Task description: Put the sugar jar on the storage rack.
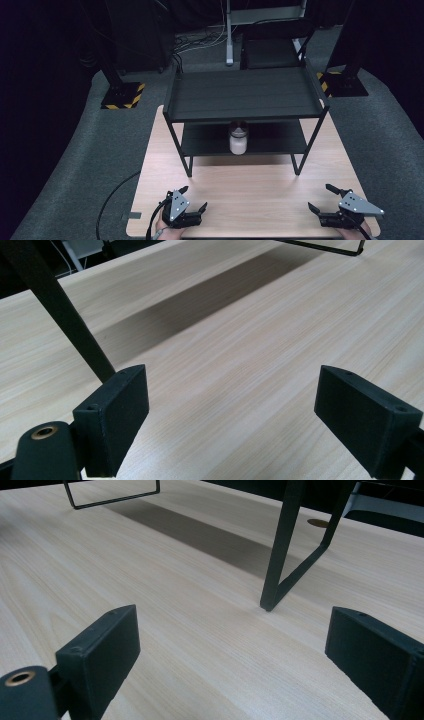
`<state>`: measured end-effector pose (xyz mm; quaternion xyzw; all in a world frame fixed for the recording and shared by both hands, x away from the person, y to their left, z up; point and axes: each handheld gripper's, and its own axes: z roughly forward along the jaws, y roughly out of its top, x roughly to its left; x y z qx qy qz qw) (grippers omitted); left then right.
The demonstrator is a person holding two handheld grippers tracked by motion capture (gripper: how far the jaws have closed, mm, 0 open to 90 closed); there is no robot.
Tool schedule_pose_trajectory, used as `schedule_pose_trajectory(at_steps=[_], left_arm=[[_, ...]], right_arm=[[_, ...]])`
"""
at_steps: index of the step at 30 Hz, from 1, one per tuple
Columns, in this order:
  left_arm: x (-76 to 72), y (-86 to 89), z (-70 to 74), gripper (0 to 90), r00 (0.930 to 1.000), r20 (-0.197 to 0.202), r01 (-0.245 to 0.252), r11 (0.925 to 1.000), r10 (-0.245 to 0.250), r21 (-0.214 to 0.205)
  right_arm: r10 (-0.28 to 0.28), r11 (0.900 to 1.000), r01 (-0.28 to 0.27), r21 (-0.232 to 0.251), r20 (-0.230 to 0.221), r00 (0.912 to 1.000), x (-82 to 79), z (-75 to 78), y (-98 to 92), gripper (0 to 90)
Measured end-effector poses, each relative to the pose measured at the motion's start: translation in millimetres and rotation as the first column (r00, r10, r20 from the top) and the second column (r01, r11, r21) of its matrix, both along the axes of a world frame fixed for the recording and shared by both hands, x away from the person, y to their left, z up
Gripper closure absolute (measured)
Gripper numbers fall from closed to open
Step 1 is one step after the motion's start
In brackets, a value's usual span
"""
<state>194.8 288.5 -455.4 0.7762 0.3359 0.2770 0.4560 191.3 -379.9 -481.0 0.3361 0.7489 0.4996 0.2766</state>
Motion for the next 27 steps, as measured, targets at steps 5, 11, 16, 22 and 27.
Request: schedule_pose_trajectory(at_steps=[5, 11, 16, 22, 27], left_arm=[[0.2, 0.0, 0.0, 14.0, 1.0, 0.0, 0.0, 1.0, 0.0, 0.0], [0.1, 0.0, 0.0, 14.0, 1.0, -0.001, 0.0, 1.0, 0.0, 0.0], [0.3, 0.0, -0.1, 14.0, 1.0, -0.001, 0.0, 1.0, 0.0, 0.0], [0.7, 0.0, -0.1, 14.0, 1.0, -0.001, 0.001, 1.0, -0.001, -0.001], [2.2, -0.5, 0.0, 14.0, 1.0, -0.002, 0.006, 1.0, -0.006, 0.002]], right_arm=[[0.0, 1.0, 0.0, 0.0, -0.001, 1.0, 0.1, -0.1, 0.2, 6.4], [0.001, 1.0, -0.001, -0.001, -0.002, 1.0, 0.3, -0.1, 0.4, 6.4], [0.002, 1.0, -0.002, -0.002, -0.002, 1.0, 0.4, -0.1, 0.5, 6.4], [0.002, 1.0, -0.002, -0.003, -0.003, 1.0, 0.3, 0.0, 0.5, 6.4], [-0.001, 1.0, 0.001, -0.002, -0.004, 1.0, -0.4, 0.0, -0.1, 6.4]])
